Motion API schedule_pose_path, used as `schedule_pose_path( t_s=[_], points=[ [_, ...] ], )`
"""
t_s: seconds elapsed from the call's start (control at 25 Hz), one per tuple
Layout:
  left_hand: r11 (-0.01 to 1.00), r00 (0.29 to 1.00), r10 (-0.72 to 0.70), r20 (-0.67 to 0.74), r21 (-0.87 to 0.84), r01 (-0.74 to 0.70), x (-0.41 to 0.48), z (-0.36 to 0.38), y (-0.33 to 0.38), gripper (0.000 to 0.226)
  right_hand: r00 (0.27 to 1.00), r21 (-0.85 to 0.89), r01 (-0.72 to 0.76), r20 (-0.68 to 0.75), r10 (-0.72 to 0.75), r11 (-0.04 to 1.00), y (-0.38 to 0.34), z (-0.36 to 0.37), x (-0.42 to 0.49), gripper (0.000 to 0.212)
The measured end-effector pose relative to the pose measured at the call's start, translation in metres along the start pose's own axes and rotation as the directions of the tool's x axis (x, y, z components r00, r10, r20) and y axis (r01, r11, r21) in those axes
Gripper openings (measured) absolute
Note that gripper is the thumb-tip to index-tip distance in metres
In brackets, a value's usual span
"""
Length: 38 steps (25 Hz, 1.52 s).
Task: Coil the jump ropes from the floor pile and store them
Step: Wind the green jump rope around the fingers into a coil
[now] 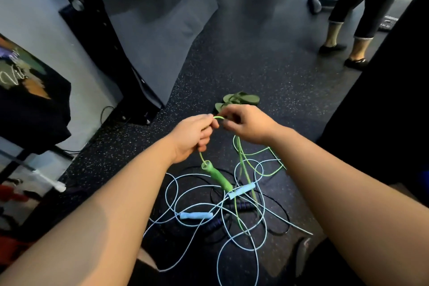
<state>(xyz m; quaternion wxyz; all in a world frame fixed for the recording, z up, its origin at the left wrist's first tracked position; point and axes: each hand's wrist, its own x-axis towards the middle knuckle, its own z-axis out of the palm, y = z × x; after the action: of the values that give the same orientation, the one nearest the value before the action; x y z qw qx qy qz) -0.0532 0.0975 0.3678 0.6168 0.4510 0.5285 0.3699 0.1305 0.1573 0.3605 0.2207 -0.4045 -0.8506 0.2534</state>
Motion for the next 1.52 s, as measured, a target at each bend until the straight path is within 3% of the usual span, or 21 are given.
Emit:
schedule_pose_path(
  t_s=[0.16,0.24,0.4,0.48,0.56,0.68,0.76,0.88,1.12,1.24,1.36,1.52],
  points=[
    [0.999,1.000,0.020,0.007,0.038,-0.021,0.003,-0.018,0.001,0.031,0.970,-0.332,-0.184,0.094,0.226,0.925,0.023,-0.009,0.001,0.015],
    [0.992,0.999,0.024,-0.024,0.127,-0.021,0.006,-0.020,-0.001,0.031,0.944,-0.379,-0.262,0.092,0.318,0.887,0.027,-0.010,0.000,0.025],
    [0.966,0.983,-0.030,-0.179,0.249,0.074,0.010,-0.019,-0.011,0.023,0.941,-0.198,-0.318,0.050,0.333,0.927,0.022,-0.001,0.003,0.031],
    [0.956,0.989,-0.070,-0.132,0.274,0.105,0.007,-0.016,-0.015,0.017,0.936,-0.114,-0.345,0.024,0.350,0.931,0.017,0.005,0.004,0.035],
    [0.950,0.995,-0.092,-0.030,0.297,0.097,0.000,-0.011,-0.015,0.028,0.942,-0.072,-0.335,-0.002,0.336,0.939,0.011,0.007,0.003,0.038],
    [0.959,0.998,-0.002,0.063,0.283,-0.016,-0.007,-0.001,-0.015,0.030,0.952,-0.066,-0.305,-0.006,0.305,0.950,0.004,0.005,-0.002,0.042],
    [0.954,0.996,0.092,0.007,0.286,-0.090,-0.007,0.002,-0.016,0.027,0.952,-0.106,-0.305,0.001,0.307,0.947,0.001,0.003,-0.006,0.045],
    [0.961,0.980,0.123,-0.158,0.267,-0.077,-0.005,-0.001,-0.017,0.031,0.955,-0.137,-0.279,0.063,0.289,0.951,0.001,0.000,-0.012,0.046],
    [0.935,0.949,0.108,-0.295,0.355,0.005,-0.001,-0.015,-0.026,0.033,0.994,-0.144,-0.089,0.052,0.098,0.985,0.002,-0.003,-0.023,0.021],
    [0.928,0.922,0.055,-0.384,0.361,0.095,0.001,-0.024,-0.030,0.031,0.988,-0.113,-0.148,0.038,0.153,0.983,-0.002,-0.009,-0.024,0.041],
    [0.910,0.903,0.000,-0.430,0.374,0.178,0.002,-0.033,-0.037,0.030,0.972,-0.084,-0.231,-0.068,0.226,0.969,-0.008,-0.014,-0.022,0.061],
    [0.861,0.914,0.051,-0.403,0.481,0.164,-0.001,-0.035,-0.037,0.028,0.951,0.052,-0.298,-0.069,0.301,0.953,-0.008,-0.010,-0.022,0.053]
  ],
)
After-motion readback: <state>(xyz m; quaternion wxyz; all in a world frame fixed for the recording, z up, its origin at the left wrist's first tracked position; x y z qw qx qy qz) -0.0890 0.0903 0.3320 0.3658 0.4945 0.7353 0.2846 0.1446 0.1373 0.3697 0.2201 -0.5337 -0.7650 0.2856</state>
